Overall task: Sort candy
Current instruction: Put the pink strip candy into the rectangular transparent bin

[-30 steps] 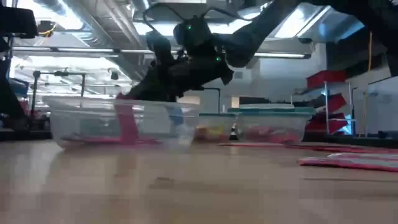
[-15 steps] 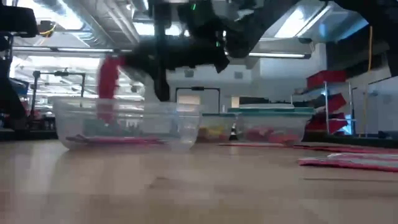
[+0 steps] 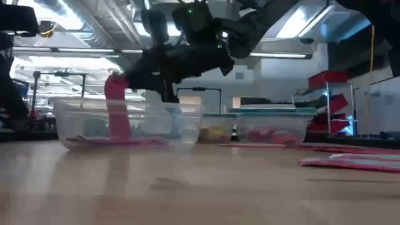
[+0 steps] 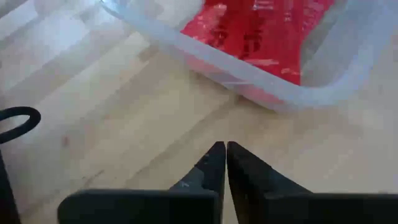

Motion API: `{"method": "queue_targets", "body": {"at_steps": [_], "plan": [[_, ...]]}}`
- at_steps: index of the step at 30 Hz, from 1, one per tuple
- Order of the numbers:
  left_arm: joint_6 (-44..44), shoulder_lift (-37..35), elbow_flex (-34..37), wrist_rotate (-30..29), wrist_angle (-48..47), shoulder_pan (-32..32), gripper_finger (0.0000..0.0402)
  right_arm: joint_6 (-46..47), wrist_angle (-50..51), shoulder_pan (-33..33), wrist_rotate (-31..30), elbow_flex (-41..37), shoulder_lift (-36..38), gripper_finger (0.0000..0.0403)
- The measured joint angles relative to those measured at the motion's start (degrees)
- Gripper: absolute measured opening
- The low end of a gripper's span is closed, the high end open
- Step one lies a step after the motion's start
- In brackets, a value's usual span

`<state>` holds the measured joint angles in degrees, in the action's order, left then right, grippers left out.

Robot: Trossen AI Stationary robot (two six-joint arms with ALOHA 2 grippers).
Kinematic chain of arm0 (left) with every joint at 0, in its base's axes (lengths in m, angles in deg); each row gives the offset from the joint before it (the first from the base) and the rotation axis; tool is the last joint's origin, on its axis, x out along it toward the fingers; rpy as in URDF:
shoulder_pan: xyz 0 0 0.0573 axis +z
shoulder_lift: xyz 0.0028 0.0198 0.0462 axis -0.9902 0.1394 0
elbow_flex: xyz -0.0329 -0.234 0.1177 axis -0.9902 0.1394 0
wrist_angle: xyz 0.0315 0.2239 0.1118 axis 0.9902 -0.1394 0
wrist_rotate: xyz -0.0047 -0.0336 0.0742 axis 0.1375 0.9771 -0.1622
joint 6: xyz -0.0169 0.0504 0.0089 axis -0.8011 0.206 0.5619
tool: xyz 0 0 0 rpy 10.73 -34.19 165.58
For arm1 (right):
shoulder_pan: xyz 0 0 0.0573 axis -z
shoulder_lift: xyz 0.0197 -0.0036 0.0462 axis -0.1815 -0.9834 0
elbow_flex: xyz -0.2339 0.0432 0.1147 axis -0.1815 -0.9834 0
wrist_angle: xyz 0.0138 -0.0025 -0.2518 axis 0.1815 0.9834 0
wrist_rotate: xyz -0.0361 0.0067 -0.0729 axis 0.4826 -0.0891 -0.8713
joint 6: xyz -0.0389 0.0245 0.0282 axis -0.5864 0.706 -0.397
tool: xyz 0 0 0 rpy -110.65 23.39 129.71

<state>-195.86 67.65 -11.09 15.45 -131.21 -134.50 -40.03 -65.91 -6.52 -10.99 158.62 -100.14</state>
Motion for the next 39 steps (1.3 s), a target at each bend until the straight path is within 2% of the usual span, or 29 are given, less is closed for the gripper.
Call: {"method": "queue_targets", "body": {"at_steps": [8, 10, 12, 14, 20, 30, 34, 39], "plan": [[0.4, 0.0, 0.0, 0.0, 0.3, 0.0, 0.0, -3.8, -0.1, 1.5, 1.8, 0.0, 0.1, 0.0084], [0.4, 0.0, 0.0, 0.0, 0.3, 0.0, 0.0, -5.4, 0.2, 1.5, 3.2, 0.0, 0.4, 0.0073], [0.4, 0.0, 0.0, 0.0, 0.4, 0.0, 0.0, -8.1, 2.0, 1.3, 3.1, 0.0, 1.0, 0.0037], [0.4, 0.0, 0.0, 0.0, 0.4, 0.0, 0.0, -11.8, 4.7, 0.9, 1.1, 0.0, 1.6, 0.0011], [0.7, 0.0, 0.0, 0.0, 0.6, 0.0, 0.0, -19.6, 14.8, -0.5, -11.6, 0.0, 6.3, 0.0002], [0.8, 0.0, 0.0, 0.0, 0.8, 0.0, 0.0, -22.1, 30.9, 1.6, -18.6, 0.0, 14.0, 0.0], [0.8, 0.0, 0.0, -0.1, 0.8, 0.0, 0.0, -21.1, 31.3, 1.7, -14.5, 0.0, 13.9, 0.0], [0.8, 0.0, 0.0, -1.0, 0.8, 0.0, 0.0, -15.8, 16.0, 0.8, -4.6, 0.0, 13.6, 0.0]]}}
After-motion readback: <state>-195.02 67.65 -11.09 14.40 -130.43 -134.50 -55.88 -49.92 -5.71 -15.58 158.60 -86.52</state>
